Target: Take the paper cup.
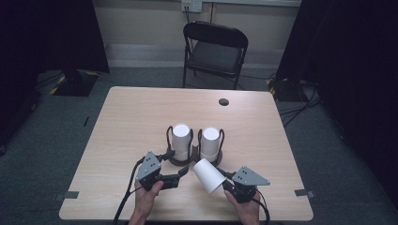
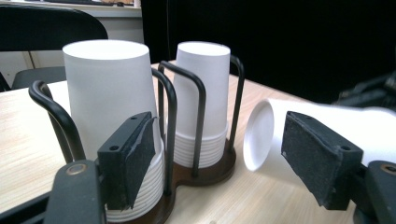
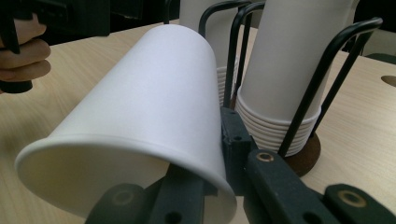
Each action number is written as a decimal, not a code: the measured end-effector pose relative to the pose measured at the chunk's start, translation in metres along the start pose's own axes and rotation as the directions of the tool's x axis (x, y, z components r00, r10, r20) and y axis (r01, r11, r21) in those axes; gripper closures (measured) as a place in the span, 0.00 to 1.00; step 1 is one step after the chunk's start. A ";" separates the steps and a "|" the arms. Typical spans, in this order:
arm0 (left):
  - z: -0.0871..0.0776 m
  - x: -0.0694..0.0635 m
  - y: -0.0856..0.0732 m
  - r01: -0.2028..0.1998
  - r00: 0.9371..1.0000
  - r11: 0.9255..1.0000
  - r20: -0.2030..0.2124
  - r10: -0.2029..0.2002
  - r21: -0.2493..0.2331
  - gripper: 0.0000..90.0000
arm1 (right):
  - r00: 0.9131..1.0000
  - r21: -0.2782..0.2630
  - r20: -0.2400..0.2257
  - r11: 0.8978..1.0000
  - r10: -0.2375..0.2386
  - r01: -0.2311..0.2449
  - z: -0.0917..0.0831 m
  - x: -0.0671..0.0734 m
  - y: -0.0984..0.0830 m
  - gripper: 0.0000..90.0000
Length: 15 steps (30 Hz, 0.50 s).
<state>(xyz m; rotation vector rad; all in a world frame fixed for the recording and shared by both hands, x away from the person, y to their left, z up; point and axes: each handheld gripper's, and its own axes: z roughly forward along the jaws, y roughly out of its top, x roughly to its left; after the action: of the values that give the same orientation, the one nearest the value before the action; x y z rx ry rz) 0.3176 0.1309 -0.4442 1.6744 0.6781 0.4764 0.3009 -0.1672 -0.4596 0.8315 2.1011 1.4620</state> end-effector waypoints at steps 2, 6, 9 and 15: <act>0.001 -0.001 -0.001 -0.026 1.000 1.000 0.010 0.026 0.015 0.26 | 1.000 0.016 -0.003 1.000 0.013 -0.013 -0.001 -0.002 0.001 0.97; 0.004 -0.007 -0.001 -0.083 0.996 0.995 0.029 0.081 0.048 0.25 | 1.000 0.052 -0.017 0.998 0.026 -0.025 -0.002 -0.008 0.004 0.97; 0.008 -0.013 -0.003 -0.124 0.991 0.990 0.062 0.120 0.064 0.25 | 0.999 0.083 -0.029 0.996 0.043 -0.040 -0.004 -0.013 0.006 0.97; 0.012 -0.020 -0.006 -0.151 0.986 0.986 0.084 0.144 0.074 0.18 | 0.996 0.142 -0.068 0.989 0.051 -0.041 -0.003 -0.017 0.009 0.97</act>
<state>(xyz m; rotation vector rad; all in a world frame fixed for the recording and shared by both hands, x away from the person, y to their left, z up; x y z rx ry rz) 0.3101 0.1094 -0.4513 1.8183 0.5237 0.4906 0.3127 -0.1788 -0.4498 0.8981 2.2740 1.3979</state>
